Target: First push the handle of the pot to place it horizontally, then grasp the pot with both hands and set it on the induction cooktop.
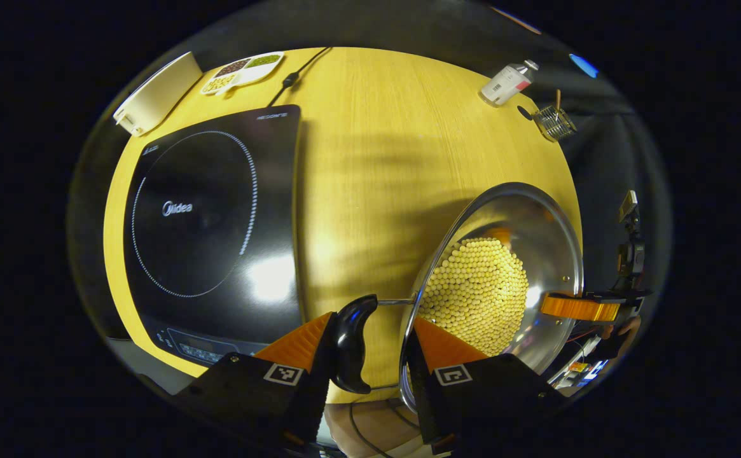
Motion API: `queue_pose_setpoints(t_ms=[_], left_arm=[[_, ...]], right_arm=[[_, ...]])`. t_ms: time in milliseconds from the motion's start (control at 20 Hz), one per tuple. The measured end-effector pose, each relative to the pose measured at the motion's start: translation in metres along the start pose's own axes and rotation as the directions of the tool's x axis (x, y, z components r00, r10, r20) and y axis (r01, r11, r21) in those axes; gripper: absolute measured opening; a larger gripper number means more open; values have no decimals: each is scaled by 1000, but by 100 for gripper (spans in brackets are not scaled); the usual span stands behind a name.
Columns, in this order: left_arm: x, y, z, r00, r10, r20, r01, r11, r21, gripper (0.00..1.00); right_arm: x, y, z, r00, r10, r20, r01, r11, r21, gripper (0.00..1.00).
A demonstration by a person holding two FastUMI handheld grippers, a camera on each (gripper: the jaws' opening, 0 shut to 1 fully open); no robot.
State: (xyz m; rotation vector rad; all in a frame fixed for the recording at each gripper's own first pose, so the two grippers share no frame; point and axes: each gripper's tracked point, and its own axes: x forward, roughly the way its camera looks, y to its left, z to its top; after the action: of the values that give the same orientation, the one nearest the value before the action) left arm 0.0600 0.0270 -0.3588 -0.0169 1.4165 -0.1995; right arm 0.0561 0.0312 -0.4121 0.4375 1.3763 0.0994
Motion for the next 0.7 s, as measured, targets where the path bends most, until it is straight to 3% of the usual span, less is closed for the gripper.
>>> queue_pose_setpoints(t_ms=[200, 300, 350, 700], left_arm=[[-25, 42, -6, 1000, -9, 28, 9, 1000, 4, 60], [-39, 69, -3, 999, -20, 46, 20, 1000, 13, 60], [-46, 83, -1, 998, -22, 54, 21, 1000, 17, 60], [-71, 186, 19, 992, -17, 122, 12, 999, 48, 60]], right_arm=[[7, 47, -14, 1000, -4, 21, 5, 1000, -7, 51], [12, 75, -21, 999, 0, 37, 0, 1000, 2, 58], [15, 91, -23, 999, 7, 46, -7, 1000, 12, 50], [50, 195, -28, 993, 51, 103, -51, 999, -7, 46]])
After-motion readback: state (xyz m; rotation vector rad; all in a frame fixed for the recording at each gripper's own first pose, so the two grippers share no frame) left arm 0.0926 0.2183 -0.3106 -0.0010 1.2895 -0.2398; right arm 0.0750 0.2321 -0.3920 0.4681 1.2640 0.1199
